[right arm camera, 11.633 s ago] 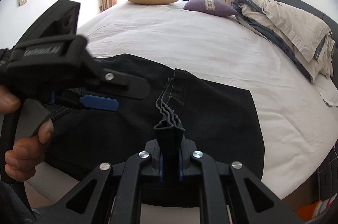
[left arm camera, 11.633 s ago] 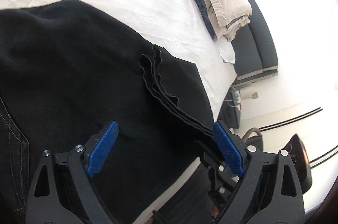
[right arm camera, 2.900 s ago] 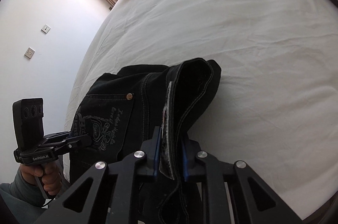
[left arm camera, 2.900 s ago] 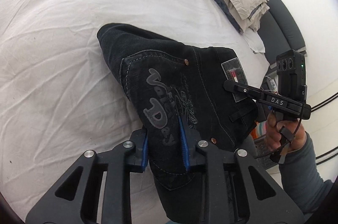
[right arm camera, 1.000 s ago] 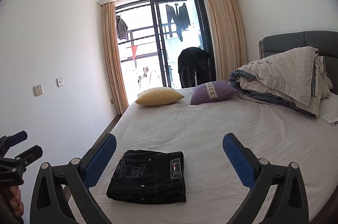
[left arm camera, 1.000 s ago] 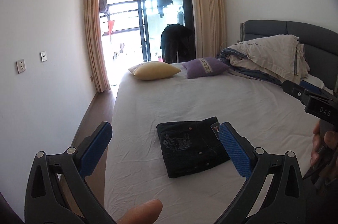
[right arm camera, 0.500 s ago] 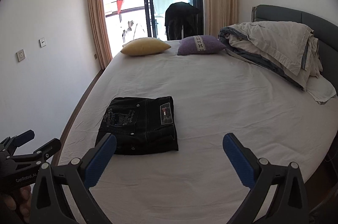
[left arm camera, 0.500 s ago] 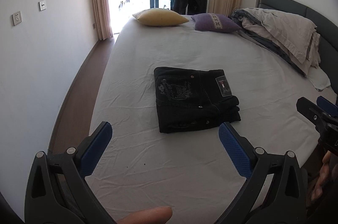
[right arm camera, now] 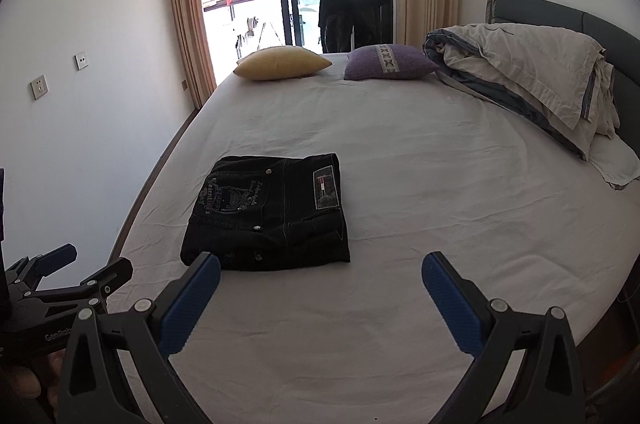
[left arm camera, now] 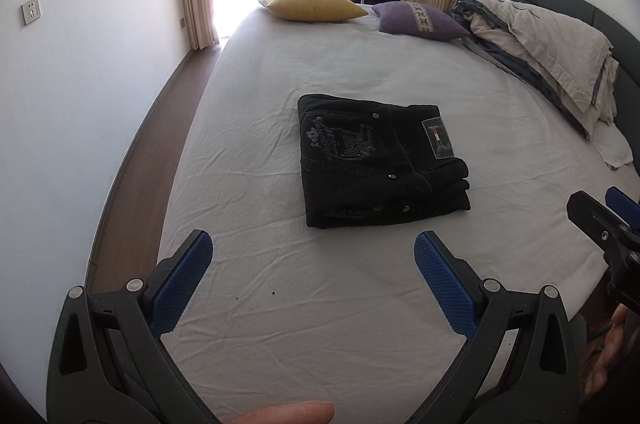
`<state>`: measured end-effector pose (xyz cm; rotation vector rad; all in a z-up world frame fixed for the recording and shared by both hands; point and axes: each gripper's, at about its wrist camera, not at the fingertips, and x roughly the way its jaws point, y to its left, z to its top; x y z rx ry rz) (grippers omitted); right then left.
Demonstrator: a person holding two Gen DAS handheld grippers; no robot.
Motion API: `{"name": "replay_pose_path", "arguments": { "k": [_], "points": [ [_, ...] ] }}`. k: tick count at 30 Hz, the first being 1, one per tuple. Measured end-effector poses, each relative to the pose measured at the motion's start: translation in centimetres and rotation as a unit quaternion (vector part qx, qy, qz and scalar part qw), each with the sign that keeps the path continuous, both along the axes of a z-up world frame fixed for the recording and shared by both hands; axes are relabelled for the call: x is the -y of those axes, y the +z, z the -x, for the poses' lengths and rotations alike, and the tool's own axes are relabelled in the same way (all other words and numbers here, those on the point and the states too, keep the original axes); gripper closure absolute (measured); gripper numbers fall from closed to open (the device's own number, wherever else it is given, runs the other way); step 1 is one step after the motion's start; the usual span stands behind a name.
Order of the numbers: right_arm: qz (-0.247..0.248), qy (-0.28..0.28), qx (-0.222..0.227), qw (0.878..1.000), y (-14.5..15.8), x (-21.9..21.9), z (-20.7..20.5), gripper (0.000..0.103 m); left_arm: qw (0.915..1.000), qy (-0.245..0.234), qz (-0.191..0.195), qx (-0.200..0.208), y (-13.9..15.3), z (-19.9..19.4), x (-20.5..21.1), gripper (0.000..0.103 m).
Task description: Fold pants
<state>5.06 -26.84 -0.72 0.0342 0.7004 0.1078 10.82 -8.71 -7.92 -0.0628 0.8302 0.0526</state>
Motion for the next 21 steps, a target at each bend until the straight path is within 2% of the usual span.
{"name": "replay_pose_path", "arguments": {
  "k": [21],
  "points": [
    [0.001, 0.006, -0.006, 1.000, -0.43, -0.63, 0.09, 0.000, 1.0000, -0.006, 0.000, -0.008, -0.67, 0.15, 0.63, 0.000]
  ]
}}
